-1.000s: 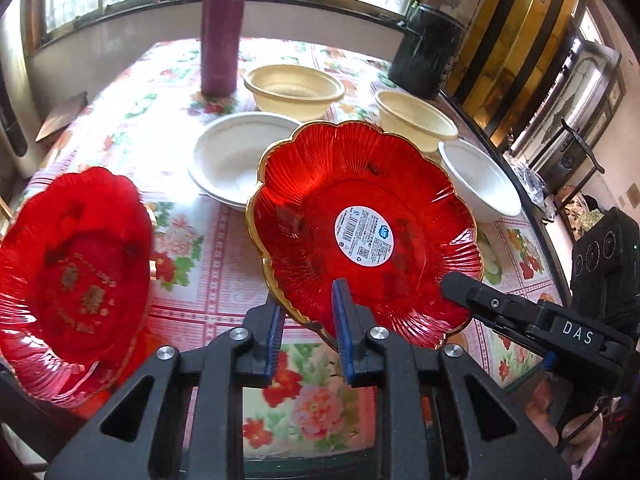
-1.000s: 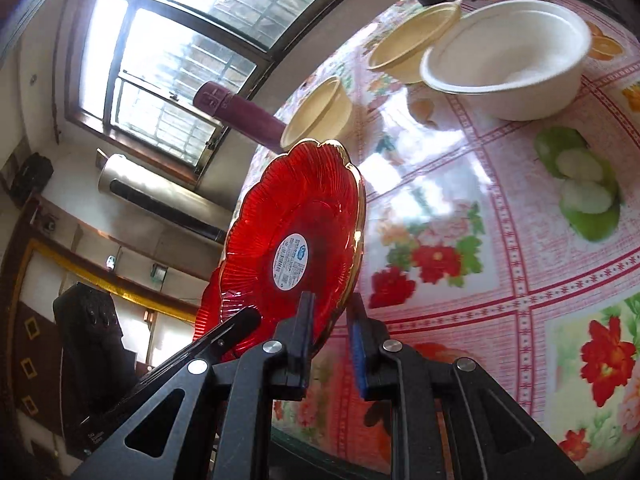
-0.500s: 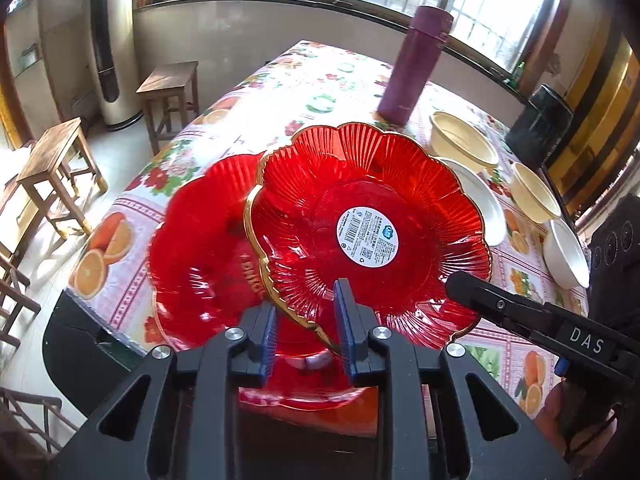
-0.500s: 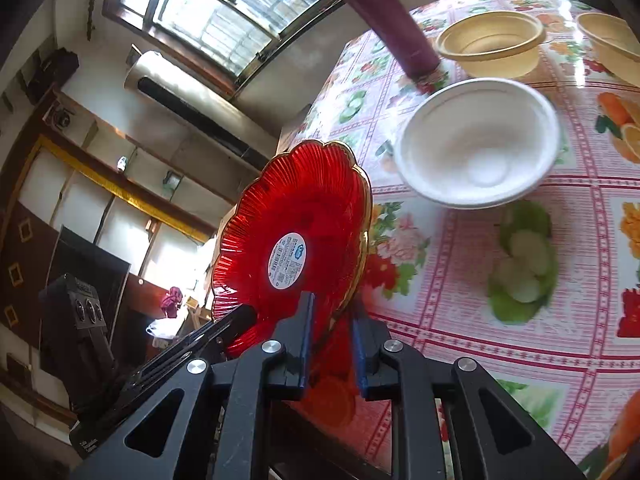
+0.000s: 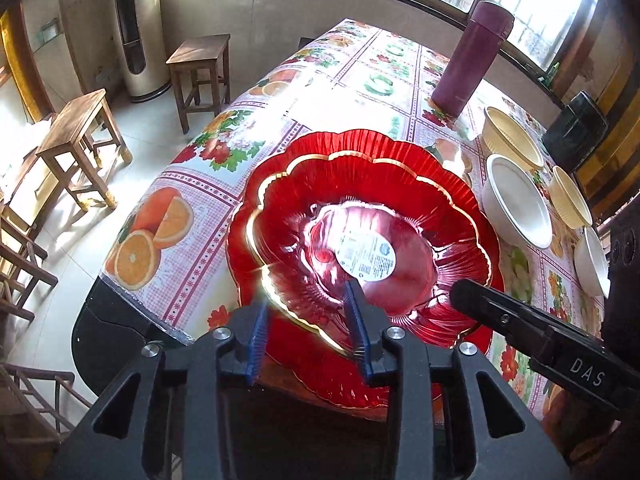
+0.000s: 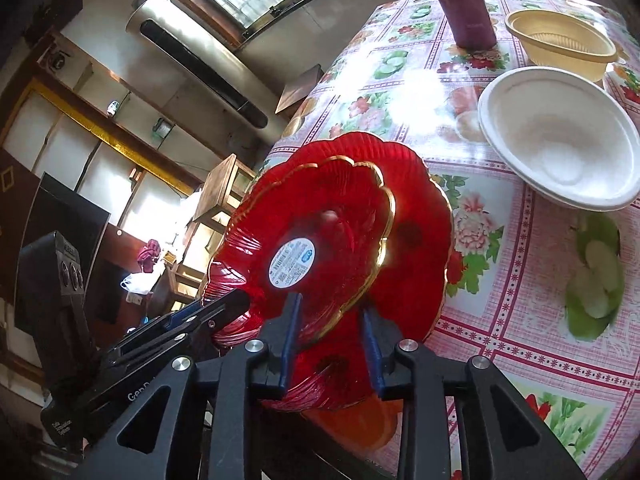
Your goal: Organize plates and bowls
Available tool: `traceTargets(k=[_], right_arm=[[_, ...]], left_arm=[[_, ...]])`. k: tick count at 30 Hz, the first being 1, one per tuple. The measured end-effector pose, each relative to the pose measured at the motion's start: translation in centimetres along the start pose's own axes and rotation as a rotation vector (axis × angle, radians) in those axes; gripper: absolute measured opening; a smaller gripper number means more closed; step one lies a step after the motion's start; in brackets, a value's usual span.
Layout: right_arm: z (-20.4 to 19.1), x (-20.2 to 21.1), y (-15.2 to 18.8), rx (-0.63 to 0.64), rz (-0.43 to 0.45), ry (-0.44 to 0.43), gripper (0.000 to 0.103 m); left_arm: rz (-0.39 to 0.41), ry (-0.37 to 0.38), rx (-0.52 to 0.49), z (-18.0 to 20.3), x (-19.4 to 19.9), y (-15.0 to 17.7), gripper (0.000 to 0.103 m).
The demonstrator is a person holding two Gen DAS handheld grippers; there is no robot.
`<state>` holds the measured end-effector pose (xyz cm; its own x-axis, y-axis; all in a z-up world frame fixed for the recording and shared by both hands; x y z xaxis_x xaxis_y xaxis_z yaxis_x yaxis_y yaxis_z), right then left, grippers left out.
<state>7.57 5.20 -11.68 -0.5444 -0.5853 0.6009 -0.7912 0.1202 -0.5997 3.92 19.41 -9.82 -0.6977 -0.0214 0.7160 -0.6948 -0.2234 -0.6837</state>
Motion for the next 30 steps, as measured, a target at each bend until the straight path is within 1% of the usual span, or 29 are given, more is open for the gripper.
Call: traceTargets(k=[1,3,4,5,7,8,9,12,13,14,19,22,23,26,30], right_arm=[[0.3,0.4,-0.2,0.003,0.005,0.004,0.034],[0.6,1.6,-0.4,-0.005,0.027,-0.014,0.035],[0.9,2.2,-0.7,-0.008,0.048,-0.017,0.036],[1.1,2.9,-1.0,-0.010,0.073,-0.020,0.037],[1.8,4.3,-1.6,-0.018,0.130,-0.034,0.039],[2.3,5.0,-1.9,-0.025,0.157,-0.035,0.041],[2.9,5.7,-2.1,-0.031,0.182,-0.031,0.045],[5.0,7.5,-2.6,-0.043,0.260,0.003,0.048],[5.9,8.0,-2.7,-0.050,0.281,0.023,0.049],[6.8,8.4,-2.8,-0.063,0.297,0.040,0.049],[11.4,10.4,-3.2,-0.147,0.346,0.082,0.050],[13.5,11.6,-3.3,-0.156,0.403,0.128,0.053],[14.2,11.9,-3.3,-0.165,0.416,0.139,0.054],[16.0,12.4,-3.2,-0.206,0.441,0.132,0.055],[17.5,12.7,-3.5,-0.226,0.471,0.134,0.056]], left_arm=[[0.018,-0.023,-0.016,0.0,0.3,-0.2,0.042],[0.067,-0.083,-0.054,0.1,1.1,-0.6,0.049],[0.093,-0.116,-0.070,0.1,1.5,-0.9,0.058],[0.124,-0.146,-0.084,0.2,2.0,-1.1,0.064],[0.180,-0.187,-0.111,0.6,2.9,-1.4,0.065],[0.199,-0.194,-0.121,0.9,3.2,-1.6,0.065],[0.213,-0.186,-0.127,1.3,3.4,-1.7,0.066],[0.231,-0.126,-0.153,3.5,3.8,-1.6,0.069],[0.233,-0.108,-0.166,4.4,3.8,-1.6,0.073],[0.235,-0.092,-0.181,5.3,3.8,-1.5,0.074],[0.220,-0.028,-0.278,10.3,3.7,-0.6,0.074],[0.210,0.012,-0.335,12.8,3.7,0.2,0.074],[0.204,0.020,-0.355,13.5,3.6,0.5,0.074],[0.185,0.023,-0.398,15.1,3.2,0.8,0.074],[0.165,0.026,-0.410,16.2,2.8,0.8,0.074]])
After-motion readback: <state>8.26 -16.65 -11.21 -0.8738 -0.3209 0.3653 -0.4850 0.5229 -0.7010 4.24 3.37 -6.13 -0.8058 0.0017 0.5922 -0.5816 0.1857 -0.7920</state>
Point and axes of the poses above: each gripper's, at about its wrist camera, not at the fingertips, and x roughly against the way its jaws point, z to its right, y to its underside, the point moved 3 cm from there along -x, roughly the way its jaws point, and after that the axes turned 14 degrees about z, right-handed, at the moved point
